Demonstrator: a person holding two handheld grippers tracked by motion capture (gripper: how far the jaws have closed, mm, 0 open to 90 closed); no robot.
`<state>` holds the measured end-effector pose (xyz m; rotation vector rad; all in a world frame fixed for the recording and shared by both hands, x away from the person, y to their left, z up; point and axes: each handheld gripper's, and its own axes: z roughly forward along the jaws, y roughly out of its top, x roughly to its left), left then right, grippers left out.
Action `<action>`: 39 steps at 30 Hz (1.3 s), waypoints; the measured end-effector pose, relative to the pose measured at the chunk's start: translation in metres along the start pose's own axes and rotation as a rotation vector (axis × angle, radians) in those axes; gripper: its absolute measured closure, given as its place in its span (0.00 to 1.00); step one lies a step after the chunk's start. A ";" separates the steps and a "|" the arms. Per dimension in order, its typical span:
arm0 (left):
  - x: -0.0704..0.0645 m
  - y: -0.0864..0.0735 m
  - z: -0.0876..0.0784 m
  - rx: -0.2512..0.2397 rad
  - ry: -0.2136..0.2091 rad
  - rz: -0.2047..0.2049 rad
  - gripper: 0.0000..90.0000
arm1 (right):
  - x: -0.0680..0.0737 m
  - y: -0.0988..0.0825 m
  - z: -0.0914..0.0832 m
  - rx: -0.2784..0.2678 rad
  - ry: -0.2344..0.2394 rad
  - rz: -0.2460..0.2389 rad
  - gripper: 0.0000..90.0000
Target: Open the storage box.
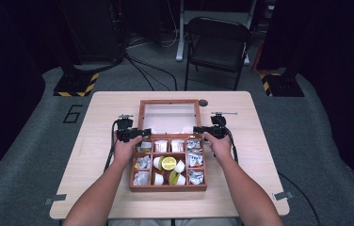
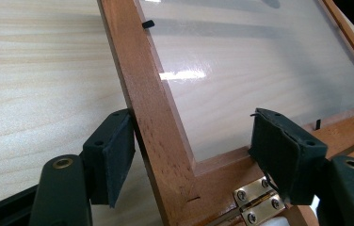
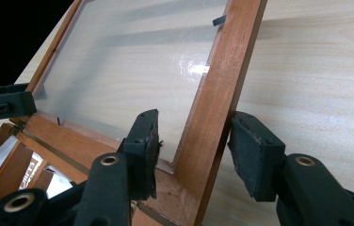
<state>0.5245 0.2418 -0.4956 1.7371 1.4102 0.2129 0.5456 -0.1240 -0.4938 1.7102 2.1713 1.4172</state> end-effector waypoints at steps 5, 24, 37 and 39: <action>0.001 0.000 0.000 0.007 -0.003 -0.009 0.35 | 0.000 0.000 0.000 0.003 0.000 0.015 0.59; 0.008 0.000 0.004 0.038 -0.043 -0.072 0.35 | -0.006 -0.003 0.004 0.018 0.017 0.103 0.59; 0.010 -0.001 0.006 0.040 -0.054 -0.115 0.35 | -0.008 -0.004 0.005 0.035 0.029 0.160 0.59; 0.010 -0.001 0.006 0.045 -0.056 -0.121 0.35 | -0.008 -0.004 0.005 0.042 0.031 0.178 0.59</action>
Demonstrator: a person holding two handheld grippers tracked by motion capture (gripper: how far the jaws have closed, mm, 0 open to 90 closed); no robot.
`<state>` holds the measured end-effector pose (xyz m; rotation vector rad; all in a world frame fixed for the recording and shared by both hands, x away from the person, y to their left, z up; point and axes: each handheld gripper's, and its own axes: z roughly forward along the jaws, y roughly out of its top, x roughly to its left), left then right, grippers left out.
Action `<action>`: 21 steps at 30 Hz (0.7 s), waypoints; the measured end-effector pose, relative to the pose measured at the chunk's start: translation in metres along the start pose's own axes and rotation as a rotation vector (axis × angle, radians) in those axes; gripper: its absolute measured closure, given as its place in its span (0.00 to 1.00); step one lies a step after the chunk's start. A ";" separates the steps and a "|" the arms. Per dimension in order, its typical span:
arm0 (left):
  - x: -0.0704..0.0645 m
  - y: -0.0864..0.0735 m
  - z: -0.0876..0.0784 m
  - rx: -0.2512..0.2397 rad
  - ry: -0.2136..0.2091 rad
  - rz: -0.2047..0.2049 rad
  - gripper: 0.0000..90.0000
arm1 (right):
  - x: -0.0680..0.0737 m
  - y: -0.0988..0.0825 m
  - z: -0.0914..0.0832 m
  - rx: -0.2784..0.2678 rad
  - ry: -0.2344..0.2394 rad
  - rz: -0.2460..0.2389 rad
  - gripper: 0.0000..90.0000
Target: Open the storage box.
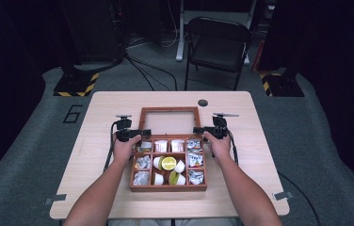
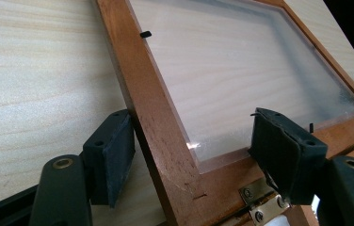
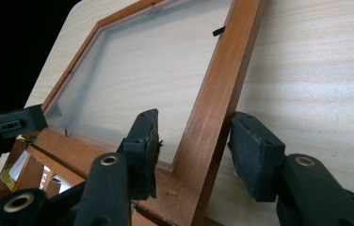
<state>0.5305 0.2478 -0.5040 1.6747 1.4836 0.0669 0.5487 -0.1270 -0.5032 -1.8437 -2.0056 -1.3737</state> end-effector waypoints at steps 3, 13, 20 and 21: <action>0.000 0.000 0.000 0.000 -0.001 -0.010 0.35 | 0.000 0.000 0.000 0.001 0.001 0.005 0.59; 0.000 0.000 0.001 0.001 -0.002 -0.012 0.35 | -0.001 0.000 0.001 0.000 0.002 0.013 0.59; 0.001 0.000 0.000 -0.004 -0.006 -0.012 0.35 | 0.002 -0.002 0.002 -0.002 -0.008 0.025 0.52; 0.001 0.000 -0.002 0.001 0.006 0.009 0.35 | 0.002 -0.002 0.003 0.001 -0.001 0.024 0.50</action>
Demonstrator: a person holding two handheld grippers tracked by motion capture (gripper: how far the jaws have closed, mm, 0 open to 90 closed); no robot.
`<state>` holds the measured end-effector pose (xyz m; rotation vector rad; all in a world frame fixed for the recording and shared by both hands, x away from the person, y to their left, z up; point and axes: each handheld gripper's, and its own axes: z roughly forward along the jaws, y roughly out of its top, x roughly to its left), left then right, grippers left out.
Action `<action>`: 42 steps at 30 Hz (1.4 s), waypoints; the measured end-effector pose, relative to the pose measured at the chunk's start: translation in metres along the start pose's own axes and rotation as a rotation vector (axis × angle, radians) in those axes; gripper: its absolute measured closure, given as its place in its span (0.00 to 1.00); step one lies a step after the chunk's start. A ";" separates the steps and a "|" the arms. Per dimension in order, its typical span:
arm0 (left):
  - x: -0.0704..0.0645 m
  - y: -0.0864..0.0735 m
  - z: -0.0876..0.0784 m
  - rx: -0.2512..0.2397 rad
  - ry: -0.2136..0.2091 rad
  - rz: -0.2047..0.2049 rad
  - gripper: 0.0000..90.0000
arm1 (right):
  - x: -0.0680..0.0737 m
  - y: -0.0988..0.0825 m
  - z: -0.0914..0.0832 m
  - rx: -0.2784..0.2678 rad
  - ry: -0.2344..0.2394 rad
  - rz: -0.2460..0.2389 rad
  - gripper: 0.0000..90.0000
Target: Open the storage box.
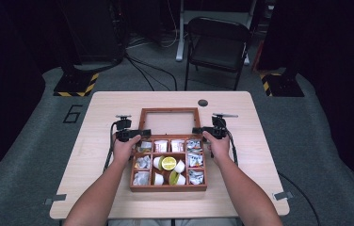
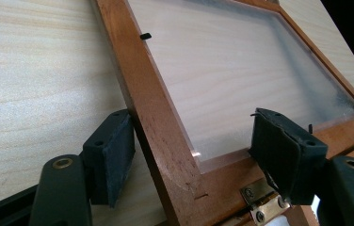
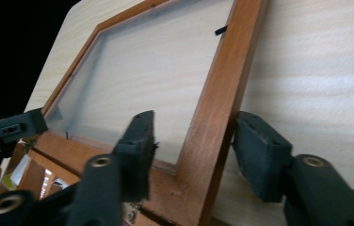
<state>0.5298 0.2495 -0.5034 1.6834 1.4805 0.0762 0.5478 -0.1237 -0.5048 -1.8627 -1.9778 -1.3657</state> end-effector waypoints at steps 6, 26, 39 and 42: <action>-0.001 0.002 -0.013 -0.015 0.048 0.031 0.39 | 0.004 0.000 -0.008 0.003 -0.041 -0.029 0.44; -0.034 0.000 -0.065 -0.070 0.016 0.136 0.41 | 0.050 -0.044 -0.073 -0.092 -0.080 -0.287 0.38; -0.039 -0.027 -0.087 -0.109 -0.053 0.120 0.41 | 0.063 -0.063 -0.088 -0.134 -0.057 -0.328 0.38; -0.039 -0.034 -0.091 -0.127 -0.071 0.105 0.41 | 0.065 -0.067 -0.090 -0.131 -0.048 -0.331 0.37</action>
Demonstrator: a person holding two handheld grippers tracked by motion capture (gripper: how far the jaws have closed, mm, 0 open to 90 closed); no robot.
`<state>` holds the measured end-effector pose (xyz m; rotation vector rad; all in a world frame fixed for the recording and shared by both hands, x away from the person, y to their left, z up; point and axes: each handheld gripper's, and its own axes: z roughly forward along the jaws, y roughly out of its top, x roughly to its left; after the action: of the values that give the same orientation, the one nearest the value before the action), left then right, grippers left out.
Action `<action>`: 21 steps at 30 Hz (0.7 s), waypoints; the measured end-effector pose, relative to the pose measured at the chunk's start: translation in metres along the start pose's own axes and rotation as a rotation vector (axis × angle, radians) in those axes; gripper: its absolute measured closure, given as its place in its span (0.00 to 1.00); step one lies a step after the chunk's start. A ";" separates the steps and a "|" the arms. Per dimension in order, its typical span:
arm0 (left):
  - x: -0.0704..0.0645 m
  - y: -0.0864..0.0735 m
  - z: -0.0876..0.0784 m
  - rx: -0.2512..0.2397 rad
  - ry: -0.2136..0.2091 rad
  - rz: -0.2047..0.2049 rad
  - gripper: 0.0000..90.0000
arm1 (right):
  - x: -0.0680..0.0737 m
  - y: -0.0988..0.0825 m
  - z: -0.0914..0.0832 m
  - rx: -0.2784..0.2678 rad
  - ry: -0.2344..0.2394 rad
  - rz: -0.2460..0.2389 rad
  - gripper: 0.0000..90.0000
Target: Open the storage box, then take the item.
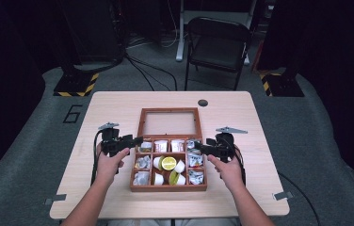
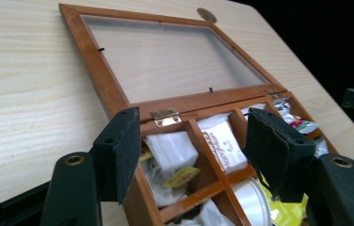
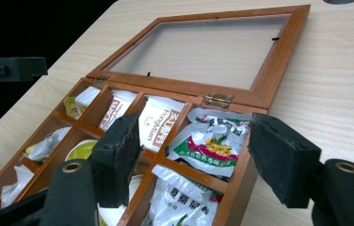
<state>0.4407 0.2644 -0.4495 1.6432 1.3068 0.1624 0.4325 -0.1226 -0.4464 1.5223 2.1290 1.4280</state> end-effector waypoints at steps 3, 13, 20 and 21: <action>-0.001 -0.001 -0.004 0.009 0.011 0.037 0.41 | 0.003 -0.002 0.000 -0.003 0.004 -0.039 0.36; 0.000 -0.008 -0.010 0.030 0.015 0.055 0.41 | 0.013 -0.009 0.008 0.052 -0.014 -0.147 0.35; 0.001 -0.010 -0.013 0.034 0.019 0.048 0.42 | 0.016 -0.015 0.013 0.093 -0.032 -0.187 0.40; 0.001 -0.010 -0.013 0.033 0.018 0.047 0.42 | 0.016 -0.015 0.013 0.094 -0.031 -0.198 0.41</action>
<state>0.4266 0.2724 -0.4504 1.7049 1.2916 0.1853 0.4227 -0.1026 -0.4589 1.3100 2.2836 1.2478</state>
